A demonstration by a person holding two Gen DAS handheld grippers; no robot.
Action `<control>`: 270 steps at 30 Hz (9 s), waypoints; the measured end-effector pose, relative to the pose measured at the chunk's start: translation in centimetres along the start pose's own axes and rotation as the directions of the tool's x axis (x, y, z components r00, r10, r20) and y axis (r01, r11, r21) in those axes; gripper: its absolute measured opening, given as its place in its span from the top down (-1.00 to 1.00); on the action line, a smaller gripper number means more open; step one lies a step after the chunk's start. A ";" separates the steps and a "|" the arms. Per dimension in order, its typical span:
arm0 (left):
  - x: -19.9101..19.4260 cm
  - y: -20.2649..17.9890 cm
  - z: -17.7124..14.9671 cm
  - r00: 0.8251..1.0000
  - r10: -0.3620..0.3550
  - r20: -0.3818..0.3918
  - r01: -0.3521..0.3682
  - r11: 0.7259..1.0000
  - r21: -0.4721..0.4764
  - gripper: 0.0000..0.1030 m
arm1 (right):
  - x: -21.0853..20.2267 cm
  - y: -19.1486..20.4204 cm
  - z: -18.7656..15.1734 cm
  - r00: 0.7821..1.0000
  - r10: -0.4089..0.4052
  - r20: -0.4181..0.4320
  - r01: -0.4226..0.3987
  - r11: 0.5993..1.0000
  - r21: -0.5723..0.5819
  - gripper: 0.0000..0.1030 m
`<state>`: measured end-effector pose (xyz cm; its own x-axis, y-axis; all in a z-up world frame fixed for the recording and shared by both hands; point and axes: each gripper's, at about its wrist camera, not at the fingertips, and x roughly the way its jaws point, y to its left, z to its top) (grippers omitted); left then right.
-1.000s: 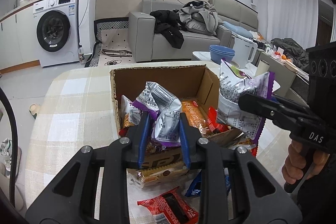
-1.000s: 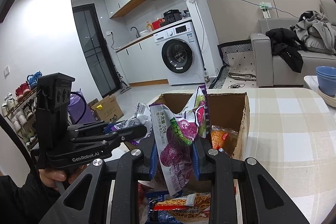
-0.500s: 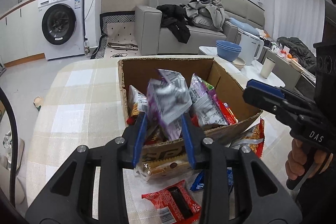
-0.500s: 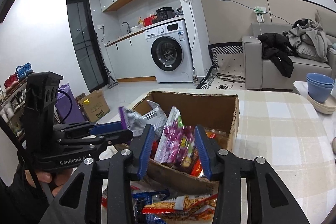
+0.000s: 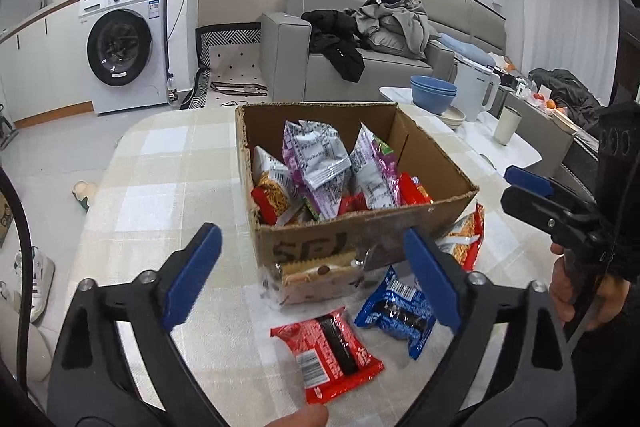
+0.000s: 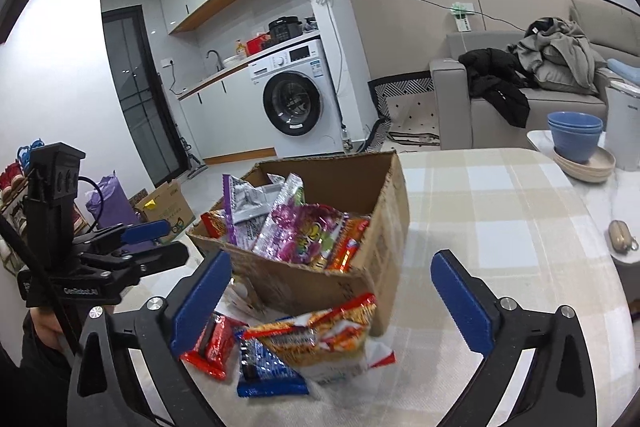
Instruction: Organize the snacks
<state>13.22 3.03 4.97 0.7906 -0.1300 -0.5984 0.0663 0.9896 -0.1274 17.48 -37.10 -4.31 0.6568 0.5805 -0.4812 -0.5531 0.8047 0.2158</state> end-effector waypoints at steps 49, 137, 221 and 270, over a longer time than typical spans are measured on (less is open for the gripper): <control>1.8 -0.5 -8.5 0.991 0.068 -0.120 -0.067 0.998 0.010 -0.90 | 2.1 1.8 -5.6 0.987 -0.040 -0.159 0.026 0.996 -0.085 -0.97; 5.0 -0.8 -10.4 0.979 0.026 -0.203 -0.038 0.998 -0.052 0.13 | -0.3 2.1 -4.0 0.996 -0.042 -0.078 0.036 0.996 -0.077 0.05; -5.6 0.2 0.3 1.000 0.004 0.026 -0.002 0.997 -0.073 0.12 | 0.0 3.3 3.6 0.999 0.004 0.054 0.003 0.993 -0.120 0.05; 5.0 -1.5 1.7 0.998 0.011 -0.066 -0.010 1.000 0.007 0.10 | 6.6 2.1 2.8 0.995 -0.035 -0.092 0.008 0.960 -0.279 -0.46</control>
<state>18.12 1.04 3.56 0.7493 -0.1233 -0.6507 0.0625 0.9913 -0.1158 22.13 -31.25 -4.65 0.6261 0.5377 -0.5647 -0.6685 0.7429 -0.0339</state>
